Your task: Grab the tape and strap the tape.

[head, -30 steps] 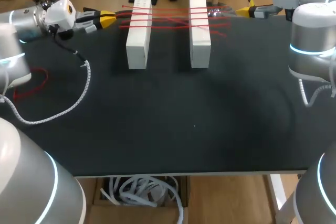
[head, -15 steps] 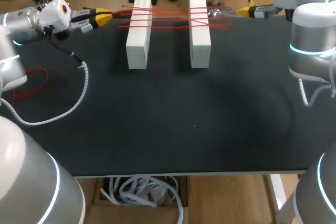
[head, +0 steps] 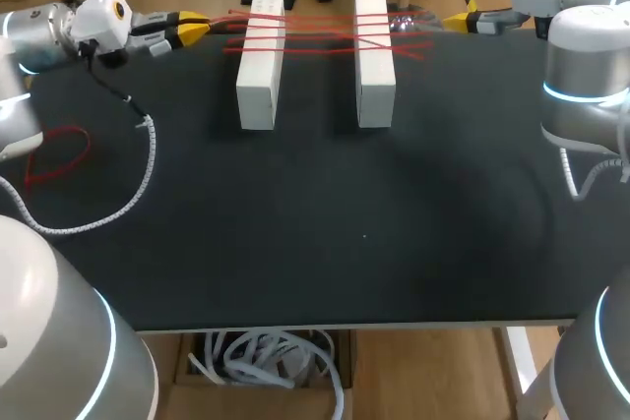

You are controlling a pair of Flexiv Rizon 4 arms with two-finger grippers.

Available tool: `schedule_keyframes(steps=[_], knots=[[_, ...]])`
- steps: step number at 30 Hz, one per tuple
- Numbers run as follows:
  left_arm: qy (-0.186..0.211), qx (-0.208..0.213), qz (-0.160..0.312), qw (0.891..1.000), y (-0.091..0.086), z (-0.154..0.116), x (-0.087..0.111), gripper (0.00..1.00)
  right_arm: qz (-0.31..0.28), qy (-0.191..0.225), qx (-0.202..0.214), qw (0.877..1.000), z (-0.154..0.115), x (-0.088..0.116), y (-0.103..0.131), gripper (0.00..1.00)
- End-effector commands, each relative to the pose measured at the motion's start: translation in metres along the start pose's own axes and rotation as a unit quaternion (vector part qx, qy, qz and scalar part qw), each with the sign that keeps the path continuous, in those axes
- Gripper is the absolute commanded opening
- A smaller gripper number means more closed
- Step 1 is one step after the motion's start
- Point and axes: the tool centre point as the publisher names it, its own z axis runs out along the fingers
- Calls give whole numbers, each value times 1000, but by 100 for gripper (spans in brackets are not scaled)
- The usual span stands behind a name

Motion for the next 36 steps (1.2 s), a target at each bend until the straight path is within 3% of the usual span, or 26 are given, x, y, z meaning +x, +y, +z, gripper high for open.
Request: schedule_keyframes(steps=[1,11,13,17,19,23,31,36], knots=[[4,1,-1,1000,1,-1,-2,0,0,0,0,1000,0,0,0,100],[4,1,-1,1000,1,-1,-2,0,0,0,0,1000,0,0,0,100],[6,34,-4,999,-3,2,1,0,0,0,0,1000,0,0,0,100],[14,51,1,999,-19,10,8,0,0,0,0,1000,0,0,0,100],[11,82,1,997,-28,15,12,0,0,0,0,1000,0,0,0,100],[15,75,5,997,-42,21,18,0,0,0,0,1000,0,0,0,100],[19,120,22,992,-71,31,22,0,0,0,0,1000,0,0,0,100],[31,119,36,992,-92,40,20,0,0,0,0,1000,0,0,0,100]])
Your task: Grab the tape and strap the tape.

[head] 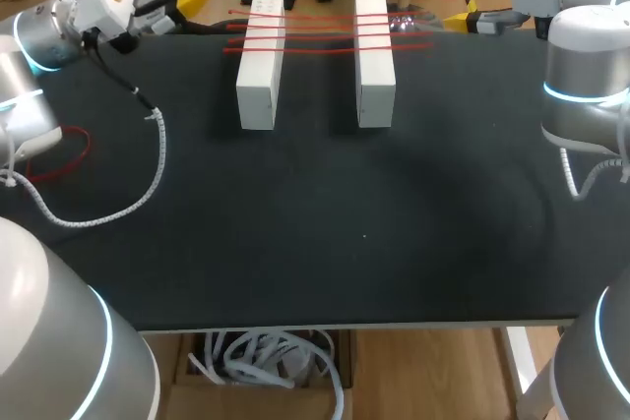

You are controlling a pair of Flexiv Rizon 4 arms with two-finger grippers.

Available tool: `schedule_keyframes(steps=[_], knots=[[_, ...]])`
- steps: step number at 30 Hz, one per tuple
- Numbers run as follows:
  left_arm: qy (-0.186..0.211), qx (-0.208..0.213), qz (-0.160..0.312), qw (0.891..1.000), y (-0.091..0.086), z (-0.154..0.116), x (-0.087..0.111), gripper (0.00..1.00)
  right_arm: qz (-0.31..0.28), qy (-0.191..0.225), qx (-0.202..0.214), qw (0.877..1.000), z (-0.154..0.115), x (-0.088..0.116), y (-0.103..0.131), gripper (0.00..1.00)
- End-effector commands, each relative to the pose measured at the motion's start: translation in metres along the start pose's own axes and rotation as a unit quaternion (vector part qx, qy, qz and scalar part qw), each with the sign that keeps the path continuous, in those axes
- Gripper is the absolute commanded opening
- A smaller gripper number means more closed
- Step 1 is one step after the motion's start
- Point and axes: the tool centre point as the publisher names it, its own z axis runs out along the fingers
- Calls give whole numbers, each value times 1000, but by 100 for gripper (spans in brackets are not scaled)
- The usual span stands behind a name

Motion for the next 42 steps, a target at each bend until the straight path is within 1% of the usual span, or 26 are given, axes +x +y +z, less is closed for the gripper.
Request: schedule_keyframes(steps=[1,2,3,5,6,8,9,11,12,13,14,15,16,18,20,42], knots=[[6,-10,4,1000,-10,12,-1,0,0,0,0,1000,0,0,0,100],[9,-18,6,1000,-11,15,-2,0,0,0,0,1000,0,0,0,100],[9,-9,8,1000,-13,18,-3,0,0,0,0,1000,0,0,0,100],[12,-22,7,1000,-16,20,-4,0,0,0,0,1000,0,0,0,100],[11,-15,8,1000,-18,23,-5,0,0,0,0,1000,0,0,0,100],[12,-18,10,1000,-22,26,-6,0,0,0,0,1000,0,0,0,100],[7,-2,10,1000,-24,28,-6,0,0,0,0,1000,0,0,0,100],[10,-14,10,1000,-26,30,-7,0,0,0,0,1000,0,0,0,100],[5,12,9,1000,-28,32,-7,0,0,0,0,1000,0,0,0,100],[10,-5,10,1000,-29,33,-8,0,0,0,0,1000,0,0,0,100],[11,-4,9,1000,-29,35,-8,0,0,0,0,1000,0,0,0,100],[9,7,8,1000,-29,35,-8,0,0,0,0,1000,0,0,0,100],[12,-9,6,1000,-29,36,-8,0,0,0,0,1000,0,0,0,100],[10,3,7,1000,-29,36,-7,0,0,0,0,1000,0,0,0,100],[8,-4,4,1000,-29,36,-7,0,0,0,0,1000,0,0,0,100],[8,-3,3,1000,-29,36,-7,0,0,0,0,1000,0,0,0,100]])
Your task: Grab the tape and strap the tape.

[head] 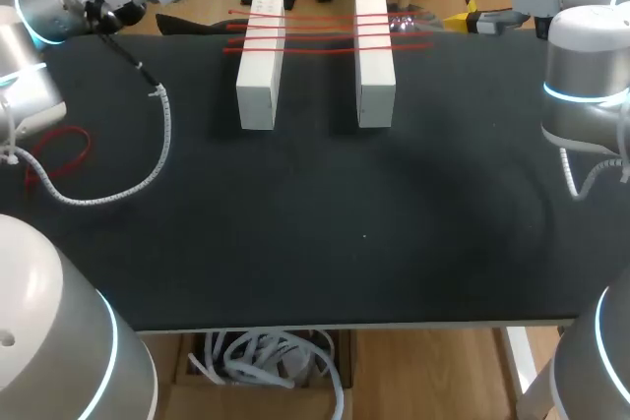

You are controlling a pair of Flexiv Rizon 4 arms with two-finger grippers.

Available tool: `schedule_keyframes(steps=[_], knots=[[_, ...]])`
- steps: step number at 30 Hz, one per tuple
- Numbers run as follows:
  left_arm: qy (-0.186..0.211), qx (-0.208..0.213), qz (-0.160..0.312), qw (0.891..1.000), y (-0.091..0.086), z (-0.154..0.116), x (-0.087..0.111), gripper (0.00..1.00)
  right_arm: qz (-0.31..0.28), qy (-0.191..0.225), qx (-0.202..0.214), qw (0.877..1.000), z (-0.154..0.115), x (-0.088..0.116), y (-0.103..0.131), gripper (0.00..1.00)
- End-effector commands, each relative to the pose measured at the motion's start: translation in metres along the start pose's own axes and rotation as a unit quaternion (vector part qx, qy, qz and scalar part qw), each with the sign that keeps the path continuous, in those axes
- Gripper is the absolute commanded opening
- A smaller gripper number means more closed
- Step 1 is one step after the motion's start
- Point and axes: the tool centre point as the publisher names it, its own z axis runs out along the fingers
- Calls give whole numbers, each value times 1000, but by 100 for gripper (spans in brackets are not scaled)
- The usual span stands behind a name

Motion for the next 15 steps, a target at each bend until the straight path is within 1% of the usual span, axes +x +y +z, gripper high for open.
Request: schedule_keyframes(steps=[1,8,10,12,14,15], knots=[[-1,-1,0,1000,-1,0,1,0,0,0,0,1000,0,0,0,100],[-1,-1,0,1000,-1,0,1,0,0,0,0,1000,0,0,0,100],[-1,-1,0,1000,-1,0,1,0,17,-18,-20,1000,-3,-3,5,100],[-1,-1,0,1000,-1,0,1,0,35,-38,-44,998,-10,0,9,100],[-1,-1,0,1000,-1,0,1,0,43,-48,-47,997,-14,5,8,100],[-1,-1,0,1000,-1,0,1,0,51,-53,-55,996,-16,8,8,100]])
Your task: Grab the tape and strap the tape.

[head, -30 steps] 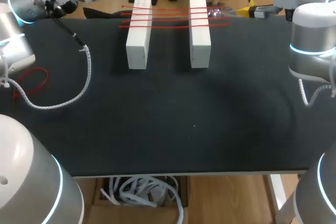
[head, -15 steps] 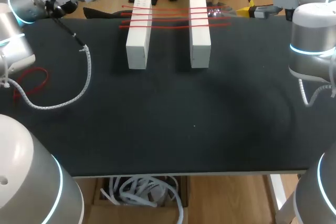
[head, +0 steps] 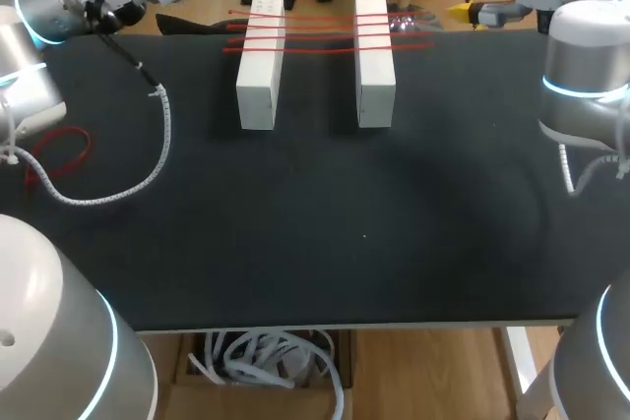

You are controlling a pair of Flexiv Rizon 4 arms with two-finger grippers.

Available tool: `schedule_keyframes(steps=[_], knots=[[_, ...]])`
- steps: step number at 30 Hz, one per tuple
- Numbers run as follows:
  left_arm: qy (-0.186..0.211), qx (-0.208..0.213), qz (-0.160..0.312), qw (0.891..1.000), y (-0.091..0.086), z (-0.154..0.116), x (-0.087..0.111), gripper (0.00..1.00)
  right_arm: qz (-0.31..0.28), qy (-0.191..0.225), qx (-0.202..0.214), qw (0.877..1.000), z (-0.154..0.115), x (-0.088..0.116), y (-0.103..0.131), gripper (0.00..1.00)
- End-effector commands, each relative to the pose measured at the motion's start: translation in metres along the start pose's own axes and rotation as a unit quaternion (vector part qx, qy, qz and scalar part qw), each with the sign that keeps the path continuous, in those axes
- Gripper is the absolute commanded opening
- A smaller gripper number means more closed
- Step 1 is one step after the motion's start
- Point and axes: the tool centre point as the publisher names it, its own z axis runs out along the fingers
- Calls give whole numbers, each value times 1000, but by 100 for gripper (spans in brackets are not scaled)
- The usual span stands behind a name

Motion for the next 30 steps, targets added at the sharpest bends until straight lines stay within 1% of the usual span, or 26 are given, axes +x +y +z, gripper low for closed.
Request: schedule_keyframes(steps=[1,2,3,7,9,12,14,17,18,20,22,24,25,27,30], knots=[[-1,-1,0,1000,-1,0,1,0,7,-28,-37,999,-13,21,-11,100],[-1,-1,0,1000,-1,0,1,0,4,-37,-34,999,-16,25,-13,100],[-1,-1,0,1000,-1,0,1,0,18,-42,-41,998,-19,31,-13,100],[-1,-1,0,1000,-1,0,1,0,44,-71,-51,995,-35,53,-16,100],[-1,-1,0,1000,-1,0,1,0,50,-90,-64,993,-42,65,-16,100],[-1,-1,0,1000,-1,0,1,0,75,-110,-84,987,-53,82,-15,100],[-1,-1,0,1000,-1,0,1,0,75,-126,-92,985,-60,94,-16,100],[-1,-1,0,1000,-1,0,1,0,86,-146,-105,980,-66,104,-17,100],[-1,-1,0,1000,-1,0,1,0,94,-152,-111,978,-71,111,-17,100],[-1,-1,0,1000,-1,0,1,0,93,-168,-123,974,-73,113,-18,100],[-1,-1,0,1000,-1,0,1,0,104,-182,-147,967,-80,124,-15,100],[-1,-1,0,1000,-1,0,1,0,101,-196,-168,961,-85,130,-13,100],[-1,-1,0,1000,-1,0,1,0,110,-201,-181,957,-86,132,-12,100],[-1,-1,0,1000,-1,0,1,0,117,-210,-190,952,-88,135,-11,100],[-1,-1,0,1000,-1,0,1,0,142,-220,-218,940,-90,141,-11,100]])
